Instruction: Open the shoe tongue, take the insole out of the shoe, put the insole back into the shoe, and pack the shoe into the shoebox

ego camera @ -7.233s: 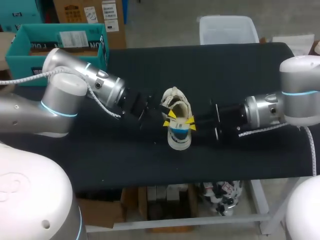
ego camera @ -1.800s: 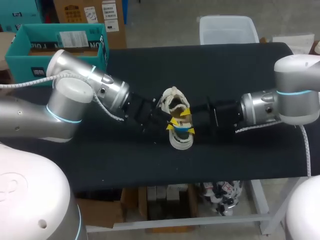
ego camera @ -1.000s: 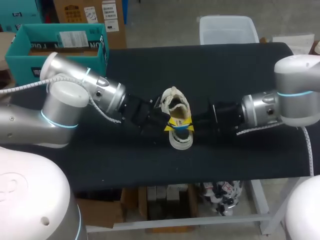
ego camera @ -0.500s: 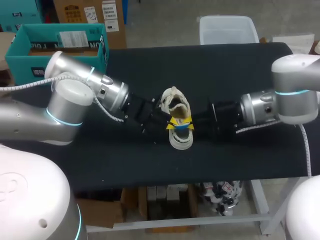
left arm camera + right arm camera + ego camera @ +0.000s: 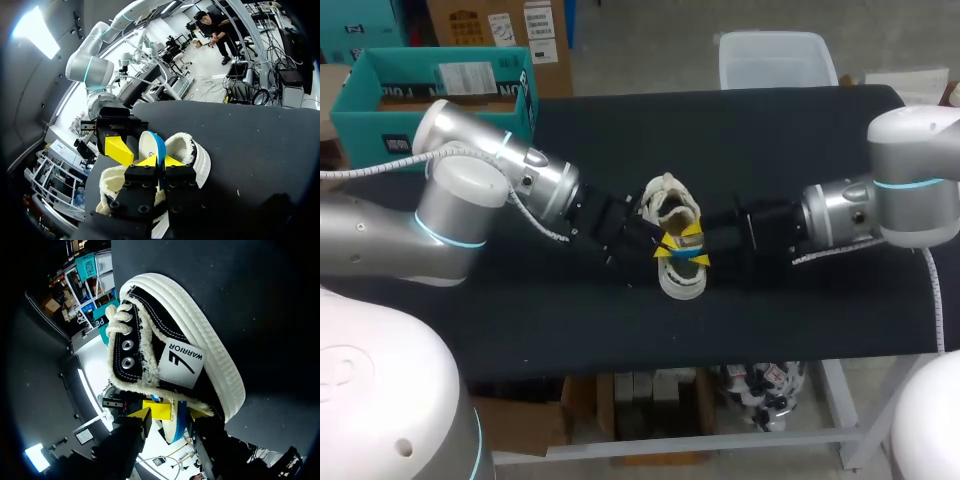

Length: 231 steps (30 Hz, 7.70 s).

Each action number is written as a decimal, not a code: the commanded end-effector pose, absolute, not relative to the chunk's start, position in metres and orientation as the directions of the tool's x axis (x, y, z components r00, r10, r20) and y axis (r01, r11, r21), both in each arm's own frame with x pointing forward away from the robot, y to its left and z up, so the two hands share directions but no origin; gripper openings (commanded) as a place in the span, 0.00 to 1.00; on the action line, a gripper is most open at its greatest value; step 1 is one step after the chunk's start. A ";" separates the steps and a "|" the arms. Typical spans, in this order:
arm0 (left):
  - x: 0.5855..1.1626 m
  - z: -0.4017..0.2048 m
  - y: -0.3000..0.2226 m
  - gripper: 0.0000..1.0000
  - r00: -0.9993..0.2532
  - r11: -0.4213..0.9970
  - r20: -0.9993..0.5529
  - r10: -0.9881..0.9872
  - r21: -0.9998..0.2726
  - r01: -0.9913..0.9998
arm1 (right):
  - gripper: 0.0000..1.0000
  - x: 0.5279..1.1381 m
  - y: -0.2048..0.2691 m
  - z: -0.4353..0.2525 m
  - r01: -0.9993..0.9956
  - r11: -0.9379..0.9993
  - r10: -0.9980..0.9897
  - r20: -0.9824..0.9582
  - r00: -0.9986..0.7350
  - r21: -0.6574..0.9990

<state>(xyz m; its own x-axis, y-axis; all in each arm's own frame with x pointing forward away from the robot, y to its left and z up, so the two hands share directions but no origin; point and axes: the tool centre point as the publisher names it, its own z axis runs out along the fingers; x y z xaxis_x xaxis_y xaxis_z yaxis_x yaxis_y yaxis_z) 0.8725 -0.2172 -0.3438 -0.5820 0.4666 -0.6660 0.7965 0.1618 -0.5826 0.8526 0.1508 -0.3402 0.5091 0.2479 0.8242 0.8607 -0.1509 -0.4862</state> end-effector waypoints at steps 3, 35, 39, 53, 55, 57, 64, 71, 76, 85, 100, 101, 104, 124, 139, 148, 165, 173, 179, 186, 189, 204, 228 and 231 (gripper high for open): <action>0.870 -0.344 -0.222 0.00 -0.581 0.163 -0.669 0.463 -0.580 0.798 | 0.34 0.840 0.150 -0.334 0.859 -0.171 0.262 0.818 0.511 -0.482; 0.849 -0.276 -0.170 1.00 -0.698 0.290 -0.556 0.451 -0.648 0.704 | 0.00 0.844 0.150 -0.355 0.902 -0.174 0.489 0.760 0.428 -0.396; 0.844 -0.257 -0.154 1.00 -0.757 0.338 -0.484 0.440 -0.691 0.639 | 0.00 0.845 0.148 -0.362 0.911 -0.195 0.545 0.732 0.409 -0.364; 0.830 -0.215 -0.099 1.00 -0.935 0.579 -0.196 0.294 -0.742 0.338 | 0.00 0.849 0.147 -0.383 0.938 -0.217 0.716 0.609 0.342 -0.271; 0.828 -0.213 -0.095 1.00 -0.941 0.601 -0.177 0.287 -0.732 0.321 | 0.00 0.849 0.147 -0.384 0.940 -0.225 0.741 0.581 0.336 -0.256; 0.827 -0.210 -0.091 1.00 -0.949 0.617 -0.159 0.272 -0.728 0.299 | 0.00 0.848 0.146 -0.384 0.944 -0.231 0.754 0.570 0.326 -0.235; 0.827 -0.207 -0.081 1.00 -0.956 0.642 -0.135 0.260 -0.716 0.275 | 0.26 0.846 0.144 -0.374 0.952 -0.234 0.757 0.578 0.304 -0.195; 0.829 -0.207 -0.077 1.00 -0.964 0.662 -0.123 0.235 -0.705 0.252 | 0.49 0.842 0.139 -0.361 0.957 -0.241 0.764 0.577 0.288 -0.159; 0.833 -0.206 -0.069 1.00 -0.976 0.681 -0.092 0.195 -0.704 0.202 | 0.45 0.842 0.136 -0.352 0.962 -0.241 0.776 0.570 0.270 -0.126; 0.847 -0.199 -0.040 1.00 -1.000 0.777 -0.019 -0.008 -0.630 0.006 | 0.33 0.850 0.137 -0.343 0.985 -0.170 0.812 0.564 0.150 -0.017; 0.859 -0.195 -0.057 1.00 -0.901 0.717 0.254 -0.352 -0.546 -0.434 | 0.00 0.868 0.145 -0.359 0.997 -0.034 0.825 0.564 -0.012 0.071; 0.861 -0.195 -0.057 1.00 -0.861 0.683 0.315 -0.400 -0.524 -0.509 | 0.00 0.867 0.145 -0.361 0.997 -0.032 0.827 0.562 -0.010 0.066; 0.868 -0.197 -0.053 1.00 -0.742 0.615 0.413 -0.528 -0.415 -0.670 | 0.00 0.867 0.144 -0.363 0.998 -0.027 0.842 0.539 -0.012 0.064; 0.857 -0.202 -0.028 1.00 -0.603 0.574 0.373 -0.705 -0.199 -0.794 | 0.00 0.854 0.145 -0.395 0.994 -0.002 0.916 0.399 -0.042 0.110; 0.842 -0.202 -0.023 1.00 -0.510 0.473 0.180 -0.841 -0.211 -0.855 | 0.00 0.853 0.145 -0.396 0.982 0.017 0.949 0.305 -0.074 0.187; 0.842 -0.202 -0.023 1.00 -0.510 0.473 0.180 -0.841 -0.211 -0.855 | 0.00 0.848 0.134 -0.364 0.974 -0.006 0.927 0.365 -0.080 0.228; 0.842 -0.202 -0.023 1.00 -0.510 0.473 0.180 -0.841 -0.211 -0.855 | 0.00 0.874 0.092 -0.325 0.971 0.064 0.917 0.370 -0.148 0.232; 0.842 -0.202 -0.023 1.00 -0.510 0.473 0.180 -0.841 -0.211 -0.855 | 0.00 0.891 0.063 -0.321 0.959 0.134 0.923 0.321 -0.213 0.252; 0.842 -0.202 -0.023 1.00 -0.510 0.473 0.180 -0.841 -0.211 -0.855 | 0.00 0.905 0.046 -0.321 0.947 0.188 0.918 0.297 -0.264 0.260; 0.842 -0.202 -0.023 1.00 -0.510 0.473 0.180 -0.841 -0.211 -0.855 | 1.00 0.913 0.040 -0.320 0.947 0.170 0.925 0.287 -0.249 0.273; 0.842 -0.202 -0.023 1.00 -0.510 0.473 0.180 -0.841 -0.211 -0.855 | 1.00 0.913 0.040 -0.320 0.947 0.170 0.925 0.287 -0.249 0.273; 0.831 -0.206 -0.041 1.00 -0.441 0.406 0.214 -0.872 -0.189 -0.894 | 1.00 0.946 0.028 -0.331 0.874 0.342 0.862 0.255 -0.438 0.345; 0.836 -0.266 -0.100 1.00 -0.423 0.416 0.209 -0.882 -0.077 -0.906 | 1.00 0.985 -0.022 -0.350 0.655 0.664 0.692 0.034 -0.721 0.360; 0.838 -0.272 -0.109 1.00 -0.422 0.417 0.200 -0.884 -0.072 -0.906 | 1.00 0.991 -0.022 -0.348 0.622 0.715 0.657 -0.003 -0.754 0.321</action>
